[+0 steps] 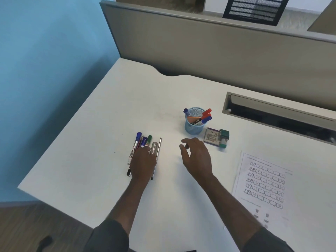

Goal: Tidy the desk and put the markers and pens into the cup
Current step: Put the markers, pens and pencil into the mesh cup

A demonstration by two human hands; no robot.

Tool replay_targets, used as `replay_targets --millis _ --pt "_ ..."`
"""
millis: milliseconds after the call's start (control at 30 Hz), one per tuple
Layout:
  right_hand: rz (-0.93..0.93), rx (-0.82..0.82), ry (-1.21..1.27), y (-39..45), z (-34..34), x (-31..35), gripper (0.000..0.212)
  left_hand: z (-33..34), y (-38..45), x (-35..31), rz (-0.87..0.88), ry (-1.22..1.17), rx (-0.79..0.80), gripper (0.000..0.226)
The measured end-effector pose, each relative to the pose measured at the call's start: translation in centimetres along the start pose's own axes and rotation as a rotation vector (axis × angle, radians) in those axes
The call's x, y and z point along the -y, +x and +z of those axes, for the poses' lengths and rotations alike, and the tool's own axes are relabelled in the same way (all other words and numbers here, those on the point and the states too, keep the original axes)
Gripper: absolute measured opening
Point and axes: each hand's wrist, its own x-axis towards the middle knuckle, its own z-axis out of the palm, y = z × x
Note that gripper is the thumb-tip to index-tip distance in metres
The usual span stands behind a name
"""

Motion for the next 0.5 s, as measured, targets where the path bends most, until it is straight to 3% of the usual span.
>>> replay_targets --millis 133,333,500 --pt "-0.025 0.054 -0.013 -0.6 0.8 0.7 0.021 0.2 -0.2 -0.2 -0.033 0.008 0.029 0.016" --pt "-0.134 0.221 -0.091 -0.5 1.5 1.6 0.035 0.4 -0.8 -0.4 0.029 0.007 -0.091 0.014" --pt "-0.233 0.276 -0.137 0.0 2.0 2.2 0.043 -0.1 -1.3 -1.6 0.134 -0.089 -0.125 0.035"
